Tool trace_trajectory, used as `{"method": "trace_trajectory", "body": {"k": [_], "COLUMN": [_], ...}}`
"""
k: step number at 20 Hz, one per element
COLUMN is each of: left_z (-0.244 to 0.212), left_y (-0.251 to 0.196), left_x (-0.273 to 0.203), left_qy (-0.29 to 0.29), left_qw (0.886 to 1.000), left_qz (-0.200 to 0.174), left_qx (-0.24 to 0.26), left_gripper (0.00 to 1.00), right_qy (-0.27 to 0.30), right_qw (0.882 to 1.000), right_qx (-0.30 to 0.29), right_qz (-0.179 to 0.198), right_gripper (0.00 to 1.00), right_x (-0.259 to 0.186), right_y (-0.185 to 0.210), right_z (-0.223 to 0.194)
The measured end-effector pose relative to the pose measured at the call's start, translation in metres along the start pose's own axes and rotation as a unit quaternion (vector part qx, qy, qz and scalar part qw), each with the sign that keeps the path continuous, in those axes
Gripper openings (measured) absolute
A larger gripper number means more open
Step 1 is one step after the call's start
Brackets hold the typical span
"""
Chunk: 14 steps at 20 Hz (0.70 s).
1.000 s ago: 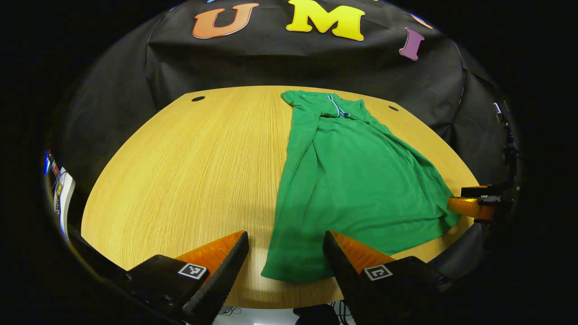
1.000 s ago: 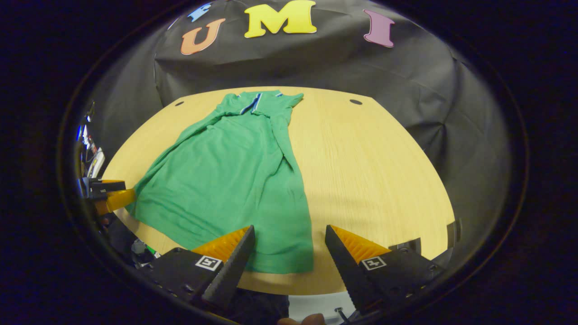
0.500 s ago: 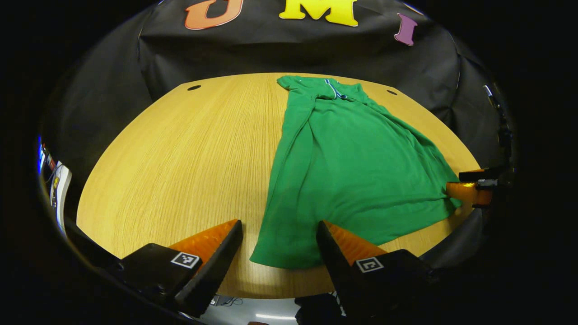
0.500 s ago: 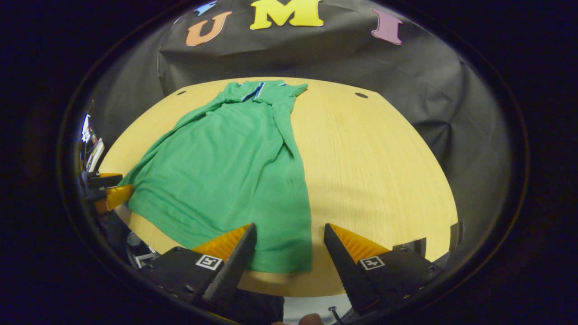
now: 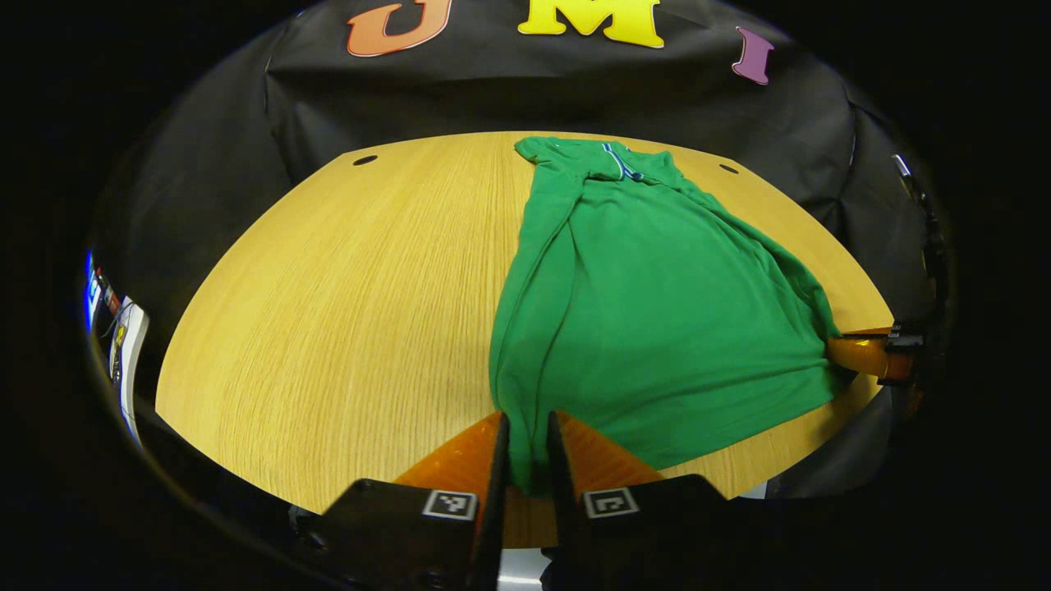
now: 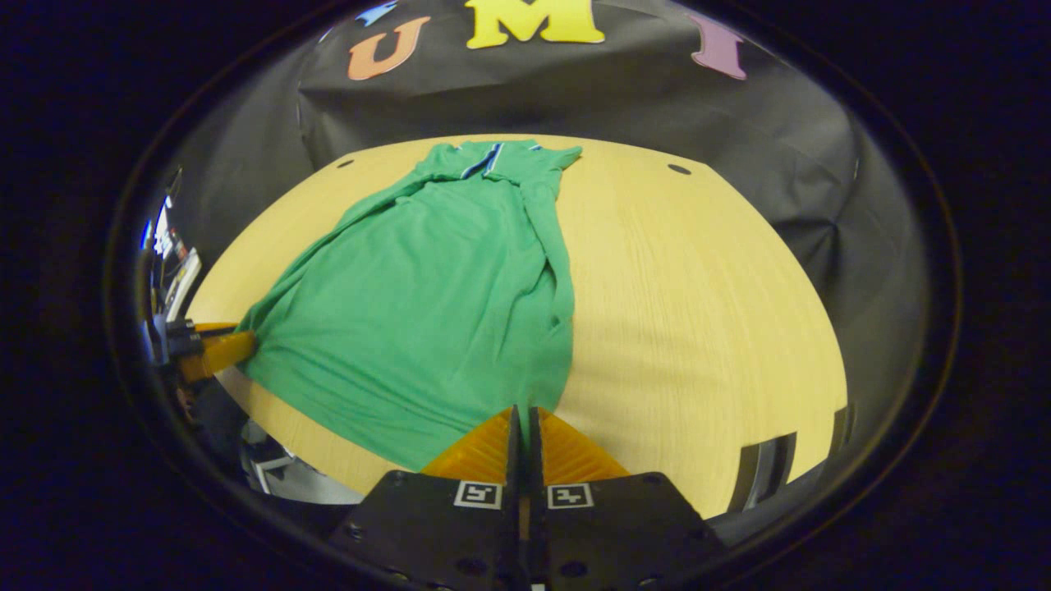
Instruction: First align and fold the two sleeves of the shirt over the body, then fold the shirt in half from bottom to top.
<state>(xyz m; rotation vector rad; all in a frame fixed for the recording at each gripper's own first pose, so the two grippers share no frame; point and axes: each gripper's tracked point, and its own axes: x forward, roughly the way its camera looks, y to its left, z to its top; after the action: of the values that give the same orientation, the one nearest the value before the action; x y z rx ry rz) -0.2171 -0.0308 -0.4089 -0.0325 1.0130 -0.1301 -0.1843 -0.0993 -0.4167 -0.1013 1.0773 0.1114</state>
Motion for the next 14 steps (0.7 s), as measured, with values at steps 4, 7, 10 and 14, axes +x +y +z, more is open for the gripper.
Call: {"method": "trace_trajectory", "body": {"k": [4,7,10,14], "left_z": [0.0,0.014,0.034,0.065], "left_y": [-0.004,-0.004,-0.006,-0.01], "left_x": [-0.006,-0.013,-0.019,-0.028], "left_qy": [0.016,0.001,-0.015,-0.041], "left_qw": [1.0,0.999,0.999,0.997], "left_qz": [-0.017,-0.031,-0.045,-0.061], "left_qx": [-0.004,-0.02,-0.023,-0.03], "left_gripper": [0.07,0.06,0.06,0.06], "right_qy": [0.014,0.016,0.009,-0.017], "right_qw": [0.999,0.999,0.998,0.997], "right_qx": [0.029,0.048,0.053,0.063], "right_qz": [0.015,0.021,0.028,0.033], "right_gripper": [0.0,0.0,0.0,0.0], "right_x": [-0.004,-0.009,-0.018,-0.031], "right_y": [-0.002,-0.002,-0.002,-0.005], "right_z": [0.003,0.007,0.018,0.047]}}
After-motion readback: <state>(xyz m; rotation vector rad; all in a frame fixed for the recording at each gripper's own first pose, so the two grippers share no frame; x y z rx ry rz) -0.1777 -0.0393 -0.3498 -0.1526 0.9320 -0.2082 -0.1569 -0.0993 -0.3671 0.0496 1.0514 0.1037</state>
